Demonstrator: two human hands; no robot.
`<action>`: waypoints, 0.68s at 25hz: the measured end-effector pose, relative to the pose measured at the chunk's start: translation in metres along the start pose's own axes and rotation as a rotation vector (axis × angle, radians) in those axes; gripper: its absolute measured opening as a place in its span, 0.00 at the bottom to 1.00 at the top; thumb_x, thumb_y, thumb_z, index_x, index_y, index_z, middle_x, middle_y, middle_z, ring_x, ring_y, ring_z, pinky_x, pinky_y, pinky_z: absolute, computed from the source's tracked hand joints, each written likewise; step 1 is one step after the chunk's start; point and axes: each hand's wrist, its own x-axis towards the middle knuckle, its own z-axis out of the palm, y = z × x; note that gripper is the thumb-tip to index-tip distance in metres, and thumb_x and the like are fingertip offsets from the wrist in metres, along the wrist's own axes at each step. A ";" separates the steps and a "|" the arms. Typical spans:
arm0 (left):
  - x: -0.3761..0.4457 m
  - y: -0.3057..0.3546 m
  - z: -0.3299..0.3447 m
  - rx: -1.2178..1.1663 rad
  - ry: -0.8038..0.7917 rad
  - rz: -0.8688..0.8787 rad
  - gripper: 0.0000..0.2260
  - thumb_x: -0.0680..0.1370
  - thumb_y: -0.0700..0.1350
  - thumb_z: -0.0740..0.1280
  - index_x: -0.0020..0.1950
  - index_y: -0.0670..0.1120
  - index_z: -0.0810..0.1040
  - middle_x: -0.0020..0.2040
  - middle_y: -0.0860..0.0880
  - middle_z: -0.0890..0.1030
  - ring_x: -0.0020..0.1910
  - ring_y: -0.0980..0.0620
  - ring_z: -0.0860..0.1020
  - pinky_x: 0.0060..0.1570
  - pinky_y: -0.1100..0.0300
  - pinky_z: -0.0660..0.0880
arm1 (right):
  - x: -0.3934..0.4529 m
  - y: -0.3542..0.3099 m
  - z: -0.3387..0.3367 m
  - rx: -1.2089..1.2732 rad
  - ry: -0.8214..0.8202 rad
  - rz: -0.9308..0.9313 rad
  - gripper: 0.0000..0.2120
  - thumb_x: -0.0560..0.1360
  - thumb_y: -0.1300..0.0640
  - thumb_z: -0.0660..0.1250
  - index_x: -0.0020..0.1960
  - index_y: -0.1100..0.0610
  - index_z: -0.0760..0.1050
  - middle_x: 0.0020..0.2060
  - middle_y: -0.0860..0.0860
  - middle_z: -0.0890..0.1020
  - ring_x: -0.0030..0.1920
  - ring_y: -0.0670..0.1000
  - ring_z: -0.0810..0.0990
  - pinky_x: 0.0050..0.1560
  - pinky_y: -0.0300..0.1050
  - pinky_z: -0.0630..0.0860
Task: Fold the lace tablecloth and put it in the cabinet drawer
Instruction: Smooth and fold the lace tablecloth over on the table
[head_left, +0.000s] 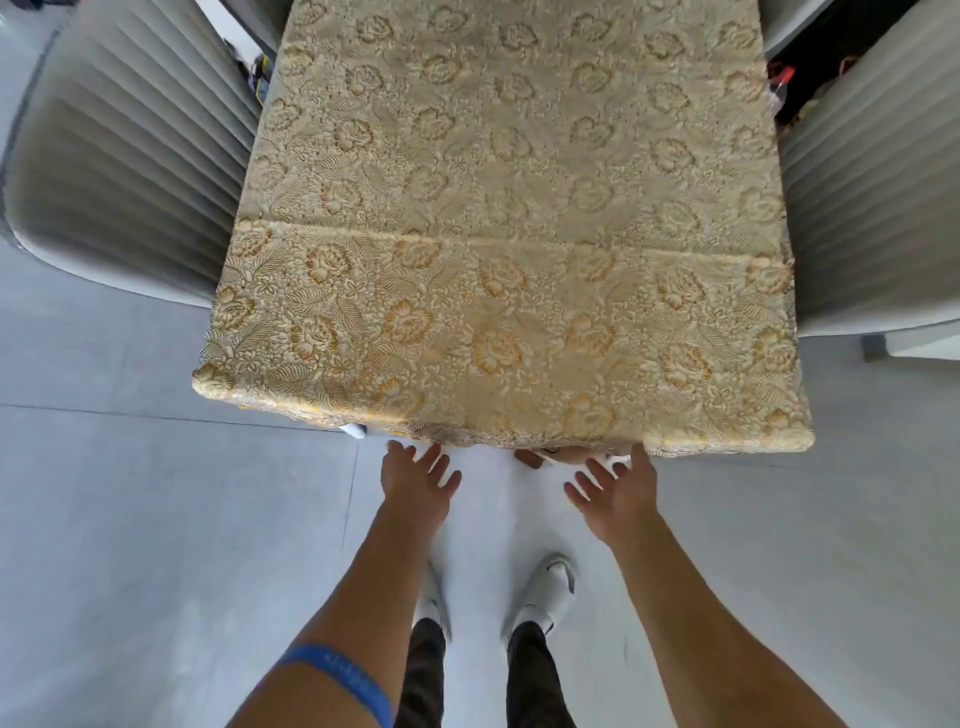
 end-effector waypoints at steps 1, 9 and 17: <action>0.007 0.002 -0.002 -0.086 -0.026 -0.015 0.25 0.83 0.56 0.48 0.78 0.47 0.59 0.76 0.42 0.65 0.75 0.42 0.63 0.73 0.44 0.58 | 0.007 -0.005 -0.002 0.035 0.008 0.005 0.32 0.80 0.39 0.56 0.77 0.55 0.55 0.73 0.58 0.67 0.74 0.62 0.63 0.72 0.61 0.61; 0.019 0.004 0.006 -0.246 -0.176 -0.067 0.36 0.76 0.70 0.48 0.78 0.50 0.57 0.78 0.43 0.60 0.77 0.42 0.57 0.73 0.35 0.48 | 0.029 -0.015 -0.015 0.288 -0.034 0.042 0.35 0.79 0.34 0.49 0.79 0.53 0.52 0.77 0.57 0.61 0.78 0.59 0.57 0.75 0.61 0.55; -0.010 -0.003 -0.027 -0.039 0.122 0.194 0.05 0.72 0.41 0.67 0.37 0.48 0.72 0.33 0.52 0.71 0.28 0.55 0.65 0.37 0.63 0.66 | 0.002 -0.005 -0.026 0.139 0.246 -0.193 0.10 0.73 0.49 0.69 0.49 0.55 0.77 0.48 0.52 0.81 0.46 0.51 0.80 0.49 0.45 0.76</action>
